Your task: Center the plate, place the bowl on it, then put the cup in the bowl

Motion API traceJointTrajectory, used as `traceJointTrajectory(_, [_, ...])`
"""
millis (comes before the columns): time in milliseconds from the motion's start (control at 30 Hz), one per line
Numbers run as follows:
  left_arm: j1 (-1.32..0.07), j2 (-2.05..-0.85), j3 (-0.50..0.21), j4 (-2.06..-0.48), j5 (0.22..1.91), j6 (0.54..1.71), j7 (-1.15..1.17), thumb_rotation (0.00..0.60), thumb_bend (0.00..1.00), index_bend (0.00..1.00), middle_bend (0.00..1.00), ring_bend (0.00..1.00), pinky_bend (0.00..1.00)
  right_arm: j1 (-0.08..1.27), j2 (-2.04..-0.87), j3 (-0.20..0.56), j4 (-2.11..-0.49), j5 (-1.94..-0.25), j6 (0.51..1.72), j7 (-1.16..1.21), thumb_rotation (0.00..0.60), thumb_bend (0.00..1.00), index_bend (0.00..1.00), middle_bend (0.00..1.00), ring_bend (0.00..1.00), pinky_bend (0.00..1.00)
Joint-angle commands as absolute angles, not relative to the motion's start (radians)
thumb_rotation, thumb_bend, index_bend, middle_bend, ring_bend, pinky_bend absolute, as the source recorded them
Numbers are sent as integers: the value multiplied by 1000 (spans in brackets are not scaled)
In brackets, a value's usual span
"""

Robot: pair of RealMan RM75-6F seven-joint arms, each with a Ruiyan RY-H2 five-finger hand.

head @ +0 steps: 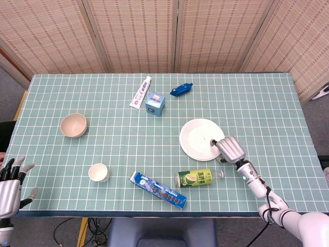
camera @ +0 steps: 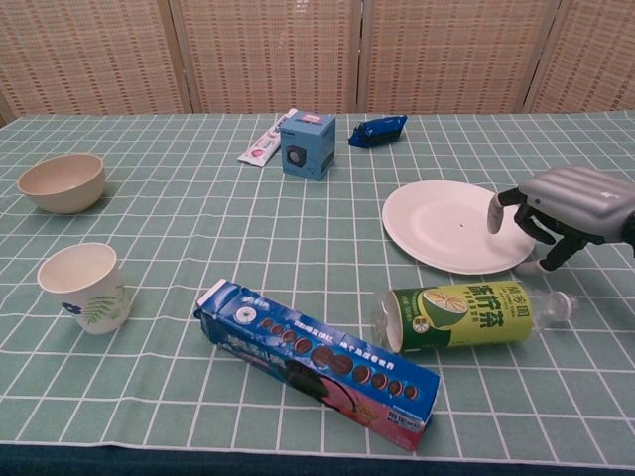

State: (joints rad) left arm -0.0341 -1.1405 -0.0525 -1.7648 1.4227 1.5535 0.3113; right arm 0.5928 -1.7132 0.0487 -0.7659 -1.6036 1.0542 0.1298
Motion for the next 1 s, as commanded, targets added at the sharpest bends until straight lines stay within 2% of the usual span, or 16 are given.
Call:
traceJointTrajectory(33, [-33, -1141, -53, -1762, 1422, 1554, 311, 600, 271, 227, 92, 0, 151, 601, -1723, 46, -755, -1600, 1049, 136, 600, 175, 408, 783, 751, 862])
traceJointTrajectory(433, [-34, -1142, -54, -1753, 1426, 1551, 289, 600, 271, 228, 92, 0, 151, 618, -1746, 40, -713, -1595, 1068, 168, 600, 309, 450, 784, 751, 863])
traceJointTrajectory(633, [-37, -1140, -55, -1757, 1428, 1544, 282, 600, 270, 233, 92, 0, 151, 626, -1776, 57, -668, -1591, 1120, 207, 600, 373, 477, 794, 759, 863])
traceJointTrajectory(1000, [-40, -1124, -56, -1777, 1436, 1541, 270, 600, 270, 239, 92, 0, 151, 671, -1807, 94, -604, -1605, 1249, 252, 600, 399, 614, 817, 778, 873])
